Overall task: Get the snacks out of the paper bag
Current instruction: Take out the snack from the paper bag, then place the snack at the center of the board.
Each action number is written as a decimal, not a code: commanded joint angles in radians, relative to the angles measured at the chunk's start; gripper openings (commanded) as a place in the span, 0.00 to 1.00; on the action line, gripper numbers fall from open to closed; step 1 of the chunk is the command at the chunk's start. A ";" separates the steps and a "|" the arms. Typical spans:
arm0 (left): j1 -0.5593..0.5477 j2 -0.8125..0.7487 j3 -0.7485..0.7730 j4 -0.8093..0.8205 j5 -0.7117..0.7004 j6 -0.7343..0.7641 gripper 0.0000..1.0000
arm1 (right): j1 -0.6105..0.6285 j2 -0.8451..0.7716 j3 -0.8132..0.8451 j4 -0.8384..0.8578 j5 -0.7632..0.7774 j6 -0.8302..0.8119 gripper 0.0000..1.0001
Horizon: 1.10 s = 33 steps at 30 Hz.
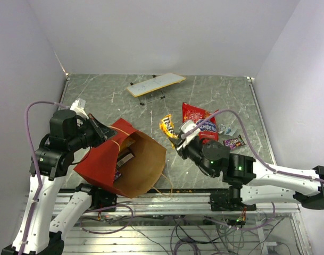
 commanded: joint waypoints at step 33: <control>-0.004 0.027 0.017 0.011 0.032 -0.002 0.07 | -1.237 0.164 -0.384 -0.334 0.059 1.034 0.00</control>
